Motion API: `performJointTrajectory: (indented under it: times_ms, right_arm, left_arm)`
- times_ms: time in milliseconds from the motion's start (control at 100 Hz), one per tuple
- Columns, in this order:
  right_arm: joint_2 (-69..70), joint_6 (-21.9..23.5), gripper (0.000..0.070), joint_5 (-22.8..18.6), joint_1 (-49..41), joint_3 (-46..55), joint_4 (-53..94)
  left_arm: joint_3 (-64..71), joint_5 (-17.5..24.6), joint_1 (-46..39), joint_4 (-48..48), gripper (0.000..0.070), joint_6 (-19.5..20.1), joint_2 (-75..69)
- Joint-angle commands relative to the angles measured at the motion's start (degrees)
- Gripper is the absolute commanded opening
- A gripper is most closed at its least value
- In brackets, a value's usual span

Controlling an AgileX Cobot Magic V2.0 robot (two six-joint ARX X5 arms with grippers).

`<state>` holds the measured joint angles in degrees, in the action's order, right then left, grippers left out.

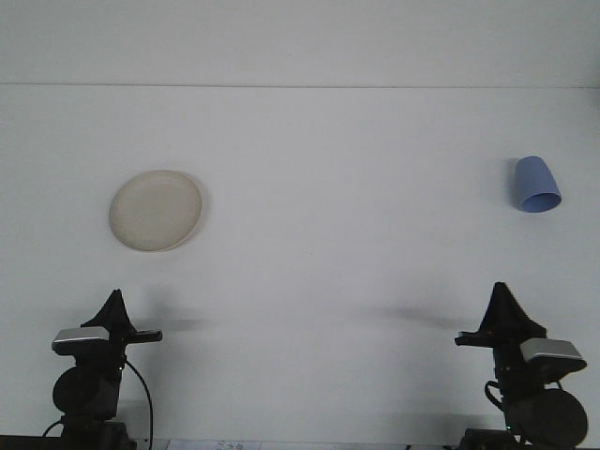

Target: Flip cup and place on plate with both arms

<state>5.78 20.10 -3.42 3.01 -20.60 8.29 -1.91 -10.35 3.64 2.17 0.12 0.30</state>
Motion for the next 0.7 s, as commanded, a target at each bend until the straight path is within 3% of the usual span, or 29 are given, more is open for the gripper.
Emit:
performJointTrajectory:
  times_ms: [0,30,70,130,260,430,500,690]
  right_arm:
    - [4.48,-7.50,0.0328,1.44,-0.04,-5.66,2.97]
    - [6.82,-9.60,0.0402,2.01,-0.04,-8.15,4.57]
    - [9.86,-12.00,0.0443,2.38,-0.02,-11.04,6.75]
    - [14.53,-15.19,0.0444,2.69,-0.02,-14.49,9.38]
    - [25.29,-22.21,0.0444,7.74,0.24,-18.64,10.49]
    - [39.74,-26.27,0.0444,9.70,4.66,-19.71,3.56]
    - [45.20,-26.69,0.0444,8.31,8.22,-19.71,-0.15]
    - [57.53,-28.87,0.0443,-1.84,20.11,-19.71,-9.22]
  left_arm:
    - [1.09,-0.15,0.02,0.59,0.0015,0.33,-0.13]
    - [1.09,-0.13,0.02,0.57,0.0015,0.33,-0.13]
    - [1.09,-0.13,0.02,0.57,0.0015,0.33,-0.13]
    - [1.09,-0.13,0.02,0.57,0.0015,0.33,-0.13]
    - [1.09,-0.13,0.02,0.57,0.0015,0.33,-0.13]
    - [1.09,-0.13,0.02,0.57,0.0015,0.33,-0.13]
    - [1.09,-0.13,0.02,0.59,0.0015,0.33,-0.13]
    - [1.09,-0.13,0.02,0.57,0.0015,0.33,-0.13]
